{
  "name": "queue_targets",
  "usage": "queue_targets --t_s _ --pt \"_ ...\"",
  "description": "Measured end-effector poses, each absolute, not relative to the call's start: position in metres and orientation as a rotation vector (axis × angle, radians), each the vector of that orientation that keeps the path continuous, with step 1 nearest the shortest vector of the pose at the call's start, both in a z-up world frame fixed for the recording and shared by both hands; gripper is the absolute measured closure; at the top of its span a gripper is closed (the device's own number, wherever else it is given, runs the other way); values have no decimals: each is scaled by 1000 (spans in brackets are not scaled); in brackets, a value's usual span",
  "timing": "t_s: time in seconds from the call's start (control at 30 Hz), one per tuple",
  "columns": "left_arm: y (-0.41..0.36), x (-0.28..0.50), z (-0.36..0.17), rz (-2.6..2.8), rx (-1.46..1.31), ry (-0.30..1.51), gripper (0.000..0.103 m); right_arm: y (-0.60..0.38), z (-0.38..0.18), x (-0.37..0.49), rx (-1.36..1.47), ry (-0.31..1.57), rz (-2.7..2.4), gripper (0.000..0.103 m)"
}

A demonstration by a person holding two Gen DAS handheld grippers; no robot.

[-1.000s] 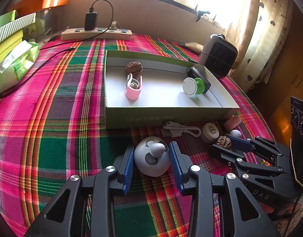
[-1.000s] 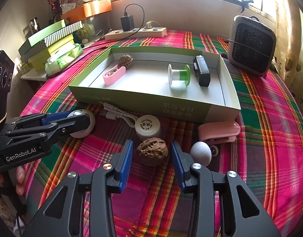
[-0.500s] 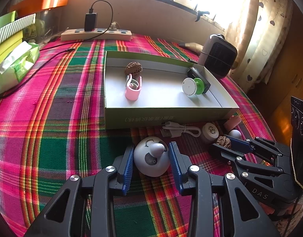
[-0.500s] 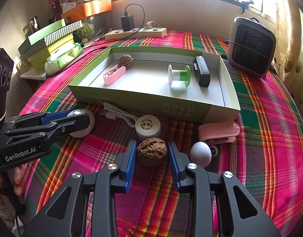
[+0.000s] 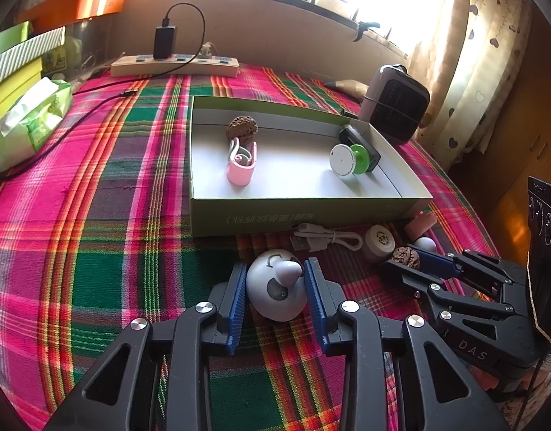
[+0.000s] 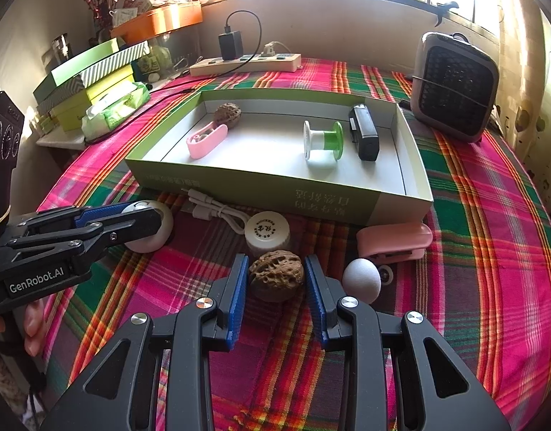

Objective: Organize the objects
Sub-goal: 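Grasp the white panda-face ball with the left tool while the right tool grasps the brown walnut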

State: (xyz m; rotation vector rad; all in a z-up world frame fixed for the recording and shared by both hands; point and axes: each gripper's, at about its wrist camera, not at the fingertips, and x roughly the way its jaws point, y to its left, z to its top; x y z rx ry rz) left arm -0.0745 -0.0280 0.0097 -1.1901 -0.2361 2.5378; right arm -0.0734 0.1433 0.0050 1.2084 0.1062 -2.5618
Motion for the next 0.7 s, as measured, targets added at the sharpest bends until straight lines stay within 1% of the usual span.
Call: queue_targets --t_s 0.1,0.7 --pt "-29 -74 11 2537 -1187 -240 76 144 7 -72 1200 100 -2565 70" --pt "-30 -72 26 2560 -1154 -226 76 148 23 -72 1145 78 -2582 70"
